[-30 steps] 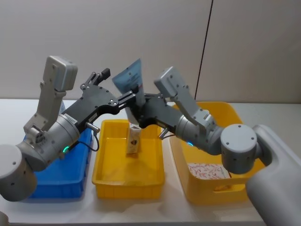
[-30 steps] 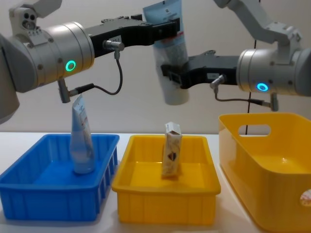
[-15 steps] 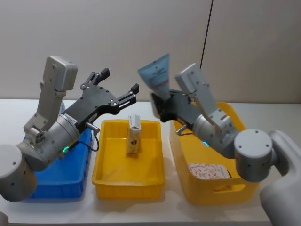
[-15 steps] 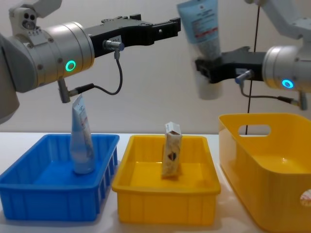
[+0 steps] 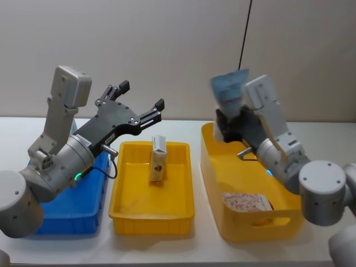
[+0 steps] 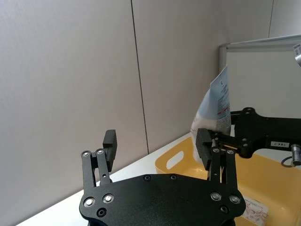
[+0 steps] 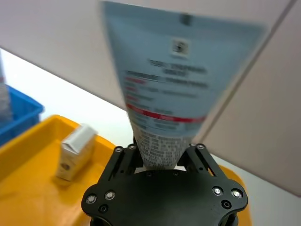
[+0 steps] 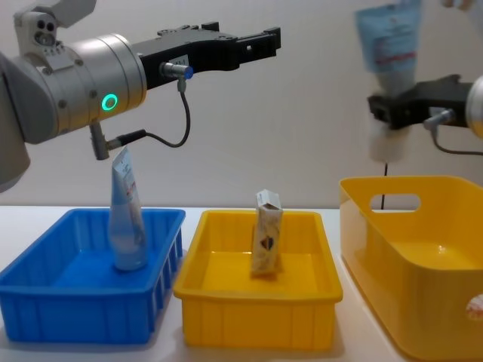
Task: Bimanual collaborative sorting of washing and personal care products
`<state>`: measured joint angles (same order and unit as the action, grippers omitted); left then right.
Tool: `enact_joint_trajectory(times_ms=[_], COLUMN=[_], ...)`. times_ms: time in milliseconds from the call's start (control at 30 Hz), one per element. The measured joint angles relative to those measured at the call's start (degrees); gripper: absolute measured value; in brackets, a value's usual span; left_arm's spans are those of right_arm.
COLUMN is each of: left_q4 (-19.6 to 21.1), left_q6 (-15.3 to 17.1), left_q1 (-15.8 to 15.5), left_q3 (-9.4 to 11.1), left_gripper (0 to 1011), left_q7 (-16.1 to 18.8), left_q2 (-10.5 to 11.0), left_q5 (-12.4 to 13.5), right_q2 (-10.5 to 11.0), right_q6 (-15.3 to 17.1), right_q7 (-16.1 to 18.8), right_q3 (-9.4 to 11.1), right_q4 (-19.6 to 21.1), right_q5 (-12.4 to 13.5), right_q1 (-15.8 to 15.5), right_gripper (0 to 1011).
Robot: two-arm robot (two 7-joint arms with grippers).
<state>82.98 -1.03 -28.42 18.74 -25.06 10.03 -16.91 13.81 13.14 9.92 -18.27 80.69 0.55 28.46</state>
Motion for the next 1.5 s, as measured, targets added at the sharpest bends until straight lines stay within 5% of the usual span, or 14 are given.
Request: enact_joint_trajectory(times_ms=[467, 733, 1500], left_q4=[0.0, 0.0, 0.0], left_q6=[0.0, 0.0, 0.0], left_q1=[0.0, 0.0, 0.0], left_q3=[0.0, 0.0, 0.0], left_gripper=[1001, 1001, 1001], left_q7=[0.0, 0.0, 0.0], left_q2=[0.0, 0.0, 0.0], left_q5=[0.0, 0.0, 0.0], right_q2=[0.6, 0.8, 0.9], right_q6=[4.6, 5.9, 7.1], right_q7=[-7.0, -9.0, -10.9], right_q3=[5.7, 7.6, 9.5], right_q4=[1.6, 1.5, 1.3], right_q5=[-1.3, -1.6, -1.9], right_q1=[-3.2, -4.0, -4.8], right_gripper=[805, 1000, 1002])
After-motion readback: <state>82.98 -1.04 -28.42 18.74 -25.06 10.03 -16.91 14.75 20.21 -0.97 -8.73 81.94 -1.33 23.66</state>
